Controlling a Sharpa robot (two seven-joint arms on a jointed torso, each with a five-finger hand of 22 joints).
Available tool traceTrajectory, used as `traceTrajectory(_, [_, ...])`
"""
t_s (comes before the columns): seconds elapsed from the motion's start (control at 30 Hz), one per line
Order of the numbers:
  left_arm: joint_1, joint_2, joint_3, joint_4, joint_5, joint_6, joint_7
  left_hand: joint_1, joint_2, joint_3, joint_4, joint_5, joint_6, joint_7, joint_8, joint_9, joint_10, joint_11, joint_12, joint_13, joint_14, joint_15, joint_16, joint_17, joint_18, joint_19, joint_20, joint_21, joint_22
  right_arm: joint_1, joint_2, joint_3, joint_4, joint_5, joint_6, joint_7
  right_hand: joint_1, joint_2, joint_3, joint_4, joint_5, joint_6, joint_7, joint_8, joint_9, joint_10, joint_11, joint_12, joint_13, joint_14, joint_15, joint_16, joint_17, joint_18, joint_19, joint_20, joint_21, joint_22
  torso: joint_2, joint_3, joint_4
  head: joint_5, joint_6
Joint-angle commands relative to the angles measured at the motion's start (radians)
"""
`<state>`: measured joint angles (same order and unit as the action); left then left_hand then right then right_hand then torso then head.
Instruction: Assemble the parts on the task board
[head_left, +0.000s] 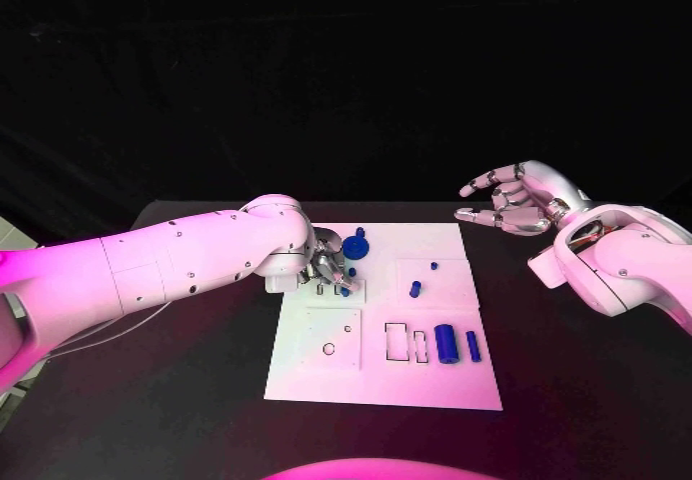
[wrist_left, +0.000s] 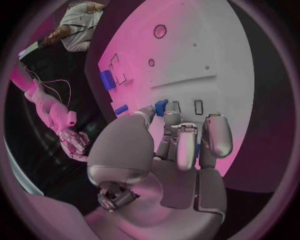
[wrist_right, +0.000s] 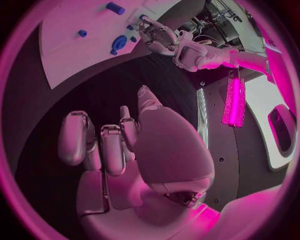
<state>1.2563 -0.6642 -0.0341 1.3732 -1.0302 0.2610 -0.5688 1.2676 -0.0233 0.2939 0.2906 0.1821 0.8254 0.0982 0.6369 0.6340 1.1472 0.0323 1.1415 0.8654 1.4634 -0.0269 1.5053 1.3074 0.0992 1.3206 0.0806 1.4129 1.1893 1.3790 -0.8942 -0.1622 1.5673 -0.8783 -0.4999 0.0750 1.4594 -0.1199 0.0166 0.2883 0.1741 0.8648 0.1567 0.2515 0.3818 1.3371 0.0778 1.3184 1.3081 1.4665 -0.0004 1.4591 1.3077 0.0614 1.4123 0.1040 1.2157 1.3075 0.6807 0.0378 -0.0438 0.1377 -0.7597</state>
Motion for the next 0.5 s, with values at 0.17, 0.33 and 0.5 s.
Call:
traceTrajectory(0.17, [0.002, 0.001, 0.0, 0.001, 0.029, -0.002, 0.0, 0.043, -0.029, 0.154, -0.002, 0.006, -0.01, -0.019, 0.061, 0.085, 0.006, -0.021, 0.003, 0.007, 0.06, -0.014, 0.004, 0.153, -0.019, 0.004, -0.013, 0.008, 0.005, -0.001, 0.002, 0.0, 0.0, -0.019, 0.021, -0.005, -0.002, 0.004, -0.003, -0.001, 0.005, -0.007, 0.001, 0.009, 0.001, -0.008, -0.003, -0.006, 0.045, 0.034, -0.001, -0.008, 0.001, 0.02, -0.011, -0.001, -0.009, 0.025, -0.001, -0.0008, 0.0013, -0.002, 0.0])
traceTrajectory(0.33, [0.002, -0.004, 0.0, 0.003, 0.051, -0.022, 0.002, 0.035, -0.077, 0.356, -0.039, 0.004, -0.034, -0.023, 0.119, 0.174, 0.014, -0.027, 0.006, 0.014, 0.063, -0.023, 0.008, 0.16, -0.02, 0.005, -0.018, 0.009, 0.009, -0.003, 0.002, 0.0, -0.001, -0.02, 0.025, -0.007, 0.0, 0.004, -0.002, -0.002, 0.005, -0.008, 0.001, 0.01, 0.002, -0.008, -0.003, -0.006, 0.044, 0.034, 0.0, -0.008, 0.001, 0.02, -0.012, -0.001, -0.011, 0.024, -0.001, -0.0007, 0.0013, -0.001, 0.0])
traceTrajectory(0.5, [0.002, -0.017, 0.0, 0.015, 0.076, -0.074, 0.008, -0.017, -0.112, 0.484, -0.09, 0.001, -0.038, -0.024, 0.136, 0.217, 0.028, -0.028, 0.017, 0.03, 0.067, -0.024, 0.013, 0.169, -0.021, 0.009, -0.019, 0.011, 0.015, -0.004, 0.001, 0.0, -0.004, -0.022, 0.031, -0.008, 0.002, 0.004, -0.002, -0.002, 0.005, -0.008, 0.001, 0.011, 0.002, -0.009, -0.003, -0.006, 0.044, 0.034, 0.0, -0.009, 0.0, 0.02, -0.013, -0.001, -0.013, 0.023, 0.0, -0.0003, 0.0017, -0.001, 0.0])
